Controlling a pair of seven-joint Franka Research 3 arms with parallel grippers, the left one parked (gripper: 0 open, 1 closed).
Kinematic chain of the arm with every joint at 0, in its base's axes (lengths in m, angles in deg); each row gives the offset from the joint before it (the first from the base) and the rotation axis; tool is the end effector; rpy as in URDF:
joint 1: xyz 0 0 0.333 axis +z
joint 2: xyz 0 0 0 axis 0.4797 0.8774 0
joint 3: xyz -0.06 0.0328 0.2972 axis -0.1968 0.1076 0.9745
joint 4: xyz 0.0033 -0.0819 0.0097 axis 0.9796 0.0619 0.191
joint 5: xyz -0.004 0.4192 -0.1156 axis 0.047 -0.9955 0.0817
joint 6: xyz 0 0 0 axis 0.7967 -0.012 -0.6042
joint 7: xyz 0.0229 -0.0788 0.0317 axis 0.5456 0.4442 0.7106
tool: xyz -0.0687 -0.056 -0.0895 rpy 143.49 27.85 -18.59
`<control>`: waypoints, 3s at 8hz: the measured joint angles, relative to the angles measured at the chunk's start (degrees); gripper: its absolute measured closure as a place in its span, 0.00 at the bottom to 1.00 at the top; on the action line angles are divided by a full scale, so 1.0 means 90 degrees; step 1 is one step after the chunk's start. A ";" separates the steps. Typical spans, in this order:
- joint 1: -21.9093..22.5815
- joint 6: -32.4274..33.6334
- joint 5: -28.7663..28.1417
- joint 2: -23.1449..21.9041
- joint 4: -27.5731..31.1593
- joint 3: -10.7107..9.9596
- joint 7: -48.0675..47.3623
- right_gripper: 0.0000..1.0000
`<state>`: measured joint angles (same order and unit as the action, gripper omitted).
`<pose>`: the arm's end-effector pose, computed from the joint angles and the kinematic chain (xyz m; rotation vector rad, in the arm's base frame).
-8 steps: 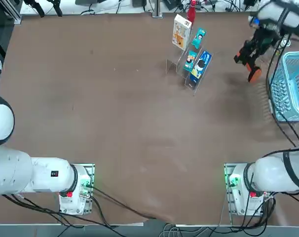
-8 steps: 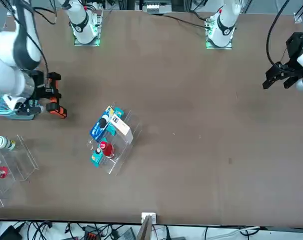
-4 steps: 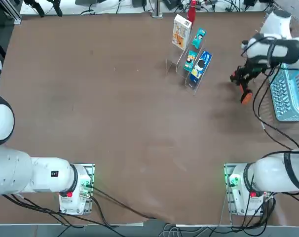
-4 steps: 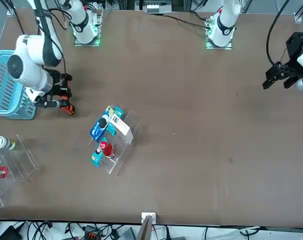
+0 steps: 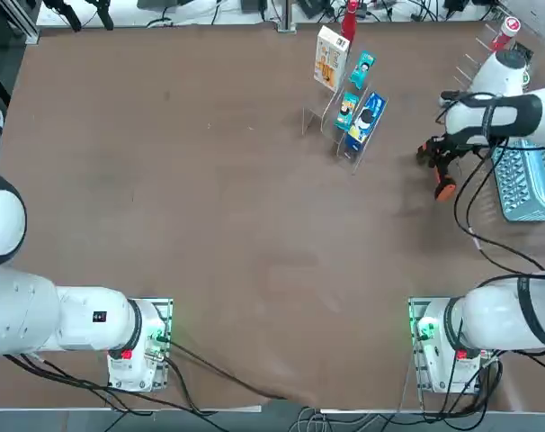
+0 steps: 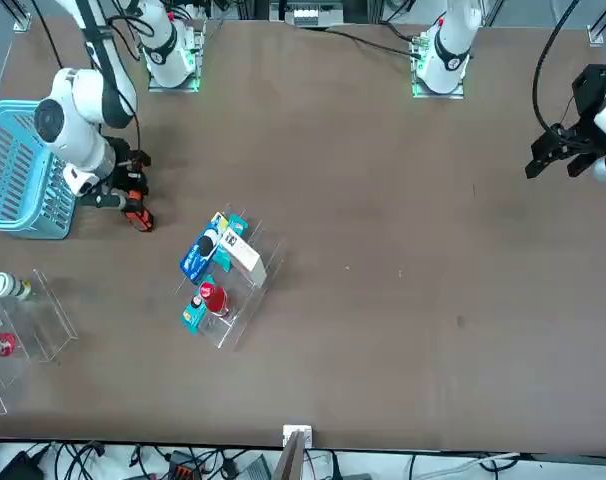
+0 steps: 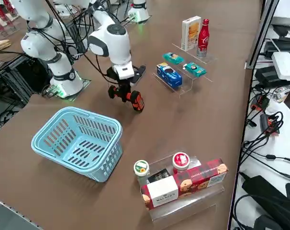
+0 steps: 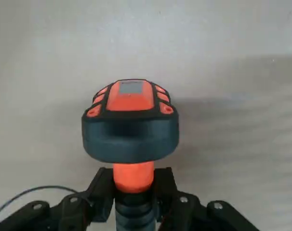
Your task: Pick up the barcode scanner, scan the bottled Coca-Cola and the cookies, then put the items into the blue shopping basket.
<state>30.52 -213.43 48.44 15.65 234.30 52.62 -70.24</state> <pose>0.4633 -0.0324 0.1772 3.1376 -0.0456 -0.1273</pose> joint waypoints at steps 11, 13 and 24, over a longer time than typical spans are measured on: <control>-0.0068 0.0662 0.0026 0.0100 -0.0952 0.0096 0.0020 0.00; 0.0285 0.2804 0.0028 0.0055 -0.2836 0.0259 0.0002 0.00; 0.2746 0.3838 0.0004 0.1814 -0.7521 0.0380 -0.0457 0.00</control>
<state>55.23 -178.89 48.48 31.98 166.61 56.05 -74.35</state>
